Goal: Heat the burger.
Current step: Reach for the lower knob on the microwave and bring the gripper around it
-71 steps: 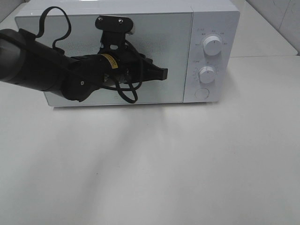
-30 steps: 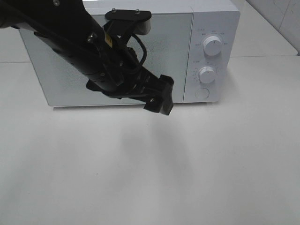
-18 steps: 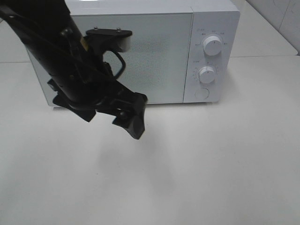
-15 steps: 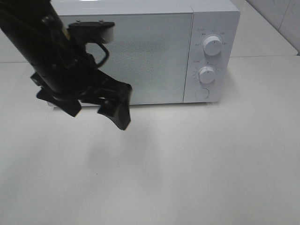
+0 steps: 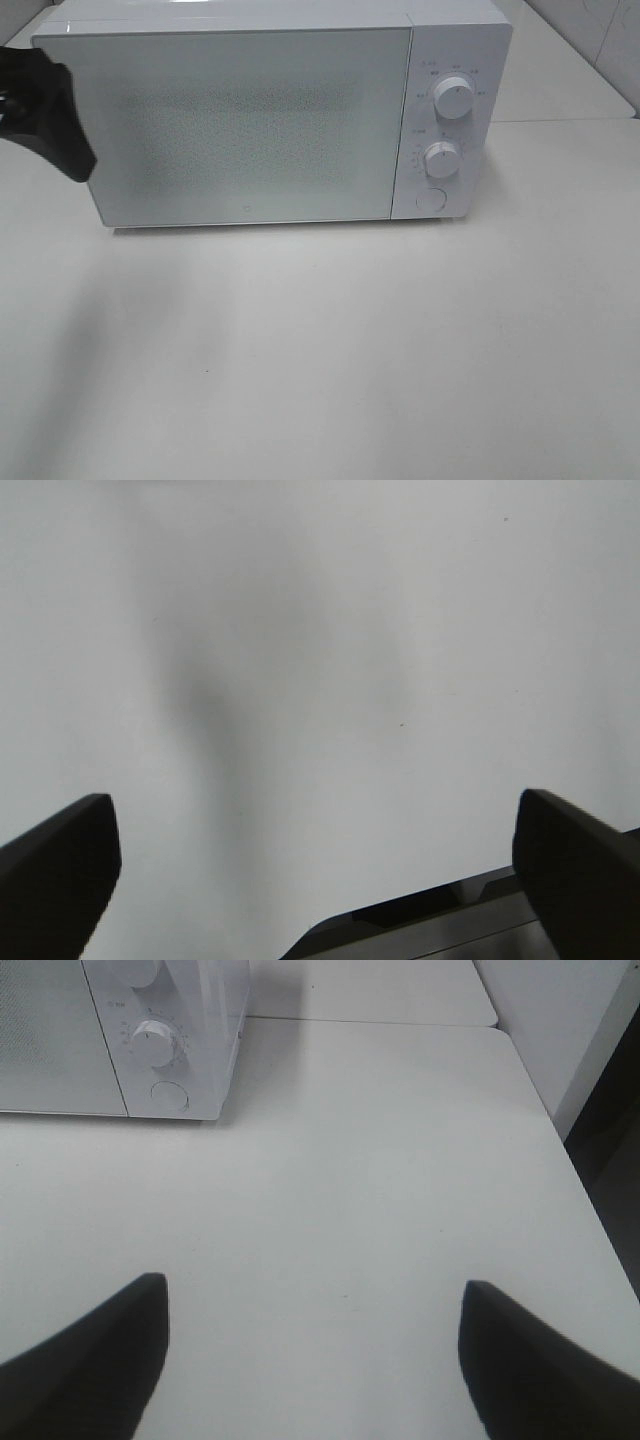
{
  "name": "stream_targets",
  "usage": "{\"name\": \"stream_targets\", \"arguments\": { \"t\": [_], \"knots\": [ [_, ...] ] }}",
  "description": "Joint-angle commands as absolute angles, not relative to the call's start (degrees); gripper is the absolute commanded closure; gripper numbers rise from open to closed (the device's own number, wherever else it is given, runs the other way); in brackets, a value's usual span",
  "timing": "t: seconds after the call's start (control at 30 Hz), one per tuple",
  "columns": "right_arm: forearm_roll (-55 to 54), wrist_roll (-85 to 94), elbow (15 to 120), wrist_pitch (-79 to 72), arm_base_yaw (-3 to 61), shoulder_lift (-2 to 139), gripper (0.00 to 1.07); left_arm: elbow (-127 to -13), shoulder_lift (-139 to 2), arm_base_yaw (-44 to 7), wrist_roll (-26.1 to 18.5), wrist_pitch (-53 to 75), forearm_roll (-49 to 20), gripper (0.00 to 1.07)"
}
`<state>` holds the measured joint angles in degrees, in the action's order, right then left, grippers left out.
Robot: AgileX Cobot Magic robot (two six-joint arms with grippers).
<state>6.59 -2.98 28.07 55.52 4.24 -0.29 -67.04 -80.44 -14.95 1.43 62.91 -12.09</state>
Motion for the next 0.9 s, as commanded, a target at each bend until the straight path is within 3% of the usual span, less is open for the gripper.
{"name": "stream_targets", "arguments": {
  "t": [0.03,0.17,0.67,0.9],
  "knots": [
    [6.8,-2.8,28.0,55.1,3.9,-1.9,0.31,-63.5,-77.1,-12.7,1.5,63.6,-12.6,0.06],
    [6.8,-2.8,28.0,55.1,3.9,-1.9,0.31,-55.3,-69.3,-10.1,1.3,63.1,-12.0,0.06],
    [6.8,-2.8,28.0,55.1,3.9,-1.9,0.31,-38.5,-46.4,-10.0,1.0,62.4,-9.5,0.06],
    [6.8,-2.8,28.0,55.1,3.9,-1.9,0.31,-31.4,-33.5,-10.0,-5.6,63.1,-9.9,0.06]
  ]
}}
